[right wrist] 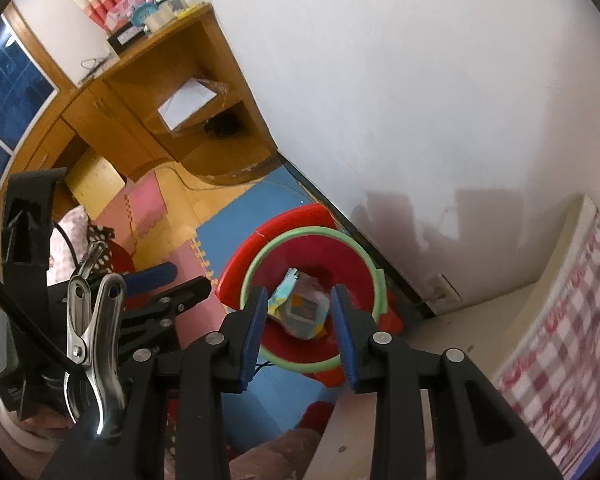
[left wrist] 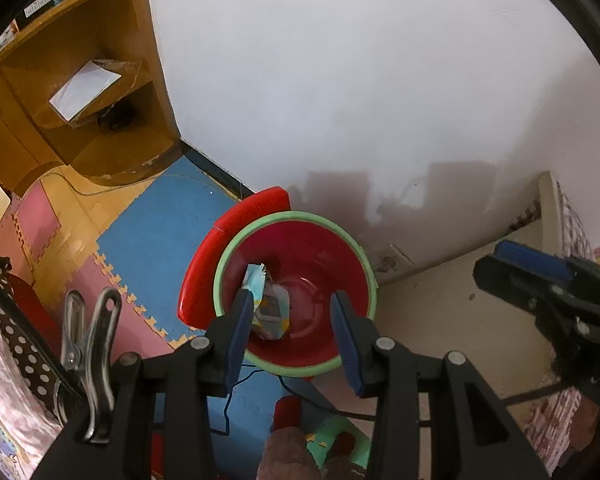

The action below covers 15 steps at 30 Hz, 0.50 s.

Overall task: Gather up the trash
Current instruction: 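Open the right gripper over the red bucket to drop the wipes pack, then move the right gripper back over the trash pile on the bed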

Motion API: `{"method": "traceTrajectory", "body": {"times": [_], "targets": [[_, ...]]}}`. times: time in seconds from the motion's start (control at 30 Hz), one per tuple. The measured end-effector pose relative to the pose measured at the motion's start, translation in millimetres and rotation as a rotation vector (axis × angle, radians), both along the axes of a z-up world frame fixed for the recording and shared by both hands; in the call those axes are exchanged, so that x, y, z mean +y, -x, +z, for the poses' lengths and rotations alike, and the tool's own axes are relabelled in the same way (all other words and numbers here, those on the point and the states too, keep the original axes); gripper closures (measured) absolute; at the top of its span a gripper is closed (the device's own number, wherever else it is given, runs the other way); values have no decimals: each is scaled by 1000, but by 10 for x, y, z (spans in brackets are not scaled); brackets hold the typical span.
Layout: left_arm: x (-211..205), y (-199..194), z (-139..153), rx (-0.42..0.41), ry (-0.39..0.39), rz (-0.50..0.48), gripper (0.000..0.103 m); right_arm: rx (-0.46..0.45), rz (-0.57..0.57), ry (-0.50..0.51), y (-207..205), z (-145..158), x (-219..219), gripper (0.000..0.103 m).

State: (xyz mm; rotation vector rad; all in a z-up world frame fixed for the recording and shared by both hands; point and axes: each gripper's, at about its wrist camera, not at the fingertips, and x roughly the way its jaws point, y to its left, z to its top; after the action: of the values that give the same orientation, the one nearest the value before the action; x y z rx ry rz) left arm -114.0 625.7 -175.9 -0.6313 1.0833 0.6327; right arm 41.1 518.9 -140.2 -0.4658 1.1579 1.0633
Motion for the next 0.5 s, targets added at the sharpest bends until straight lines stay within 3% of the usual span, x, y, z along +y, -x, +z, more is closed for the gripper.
{"method": "traceTrajectory", "body": {"times": [0.5], "targets": [[-291,146,659,-31,-58,-95,61,76,-81,-135,476,551,-700,69]]}}
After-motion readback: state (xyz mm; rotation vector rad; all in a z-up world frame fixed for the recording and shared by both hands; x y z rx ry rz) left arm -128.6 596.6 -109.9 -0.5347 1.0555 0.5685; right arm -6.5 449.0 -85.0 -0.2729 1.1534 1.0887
